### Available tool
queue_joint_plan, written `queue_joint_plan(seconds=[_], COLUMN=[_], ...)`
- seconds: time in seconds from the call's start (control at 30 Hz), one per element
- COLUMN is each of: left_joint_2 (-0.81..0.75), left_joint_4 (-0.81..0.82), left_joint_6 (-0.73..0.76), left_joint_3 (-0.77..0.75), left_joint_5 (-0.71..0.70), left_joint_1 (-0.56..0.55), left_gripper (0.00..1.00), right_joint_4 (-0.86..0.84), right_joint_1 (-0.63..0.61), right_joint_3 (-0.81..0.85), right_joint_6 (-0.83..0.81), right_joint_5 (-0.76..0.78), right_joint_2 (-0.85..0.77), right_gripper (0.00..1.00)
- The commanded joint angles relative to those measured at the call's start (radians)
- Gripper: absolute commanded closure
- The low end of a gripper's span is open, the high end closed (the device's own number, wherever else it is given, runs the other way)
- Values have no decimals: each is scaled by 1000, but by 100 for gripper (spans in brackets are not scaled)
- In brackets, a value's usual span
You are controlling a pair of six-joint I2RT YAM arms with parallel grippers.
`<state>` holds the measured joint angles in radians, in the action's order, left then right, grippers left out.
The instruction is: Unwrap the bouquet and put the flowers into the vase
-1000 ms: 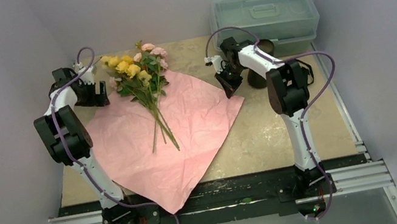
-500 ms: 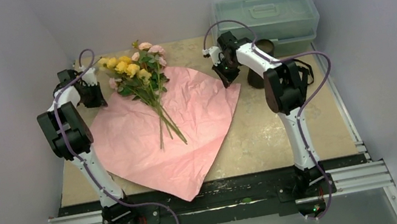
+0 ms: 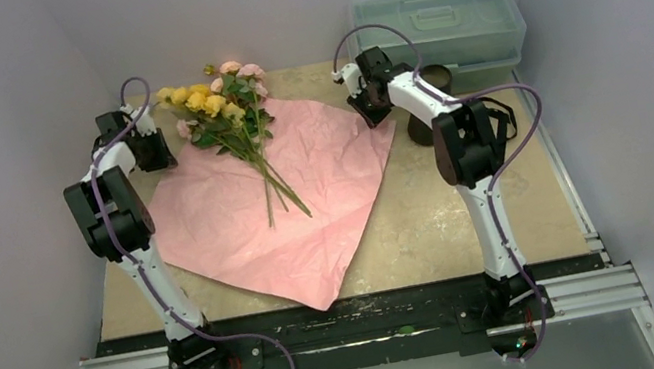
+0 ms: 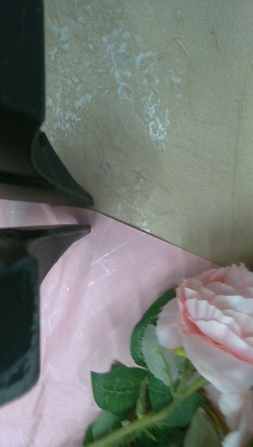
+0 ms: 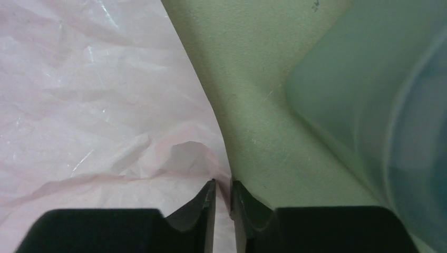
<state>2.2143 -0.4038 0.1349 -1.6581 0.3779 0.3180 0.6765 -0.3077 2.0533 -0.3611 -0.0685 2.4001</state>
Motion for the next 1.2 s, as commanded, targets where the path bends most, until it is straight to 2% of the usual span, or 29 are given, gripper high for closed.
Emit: queue_joint_plan(seconds=[0.0, 0.1, 0.13, 0.17, 0.27, 0.37, 0.5, 0.7, 0.8, 1.0, 1.17], left_joint_2=[-62, -173, -212, -246, -352, -442, -483, -340, -259, -130, -50], left_joint_4=[67, 109, 114, 114, 95, 71, 36, -5, 0, 14, -3], left_joint_6=[-47, -61, -59, -53, -32, 7, -10, -162, -228, -357, -368], left_joint_3=[18, 81, 96, 111, 139, 159, 132, -18, -73, -164, -223], left_joint_5=[-34, -40, -43, -44, -30, -12, 0, -45, -67, -275, -437], left_joint_1=[-2, -1, -1, -3, -17, -72, -208, -425, -482, -542, -576], left_gripper=[70, 49, 44, 42, 41, 40, 38, 40, 41, 48, 53], right_joint_4=[-22, -50, -61, -67, -72, -77, -89, -89, -79, -67, -65], right_joint_1=[1, 0, -1, -2, -7, -8, -10, -13, -14, -14, -14], right_joint_3=[34, -19, -38, -51, -73, -88, -107, -114, -115, -159, -205], right_joint_6=[-1, -1, -1, 0, 8, 25, 55, 100, 113, 108, 98], right_joint_5=[2, -35, -50, -71, -125, -182, -241, -289, -300, -287, -281], right_joint_2=[-21, -86, -110, -131, -189, -241, -297, -346, -373, -433, -472], right_gripper=[69, 34, 27, 22, 15, 10, 8, 7, 7, 7, 7])
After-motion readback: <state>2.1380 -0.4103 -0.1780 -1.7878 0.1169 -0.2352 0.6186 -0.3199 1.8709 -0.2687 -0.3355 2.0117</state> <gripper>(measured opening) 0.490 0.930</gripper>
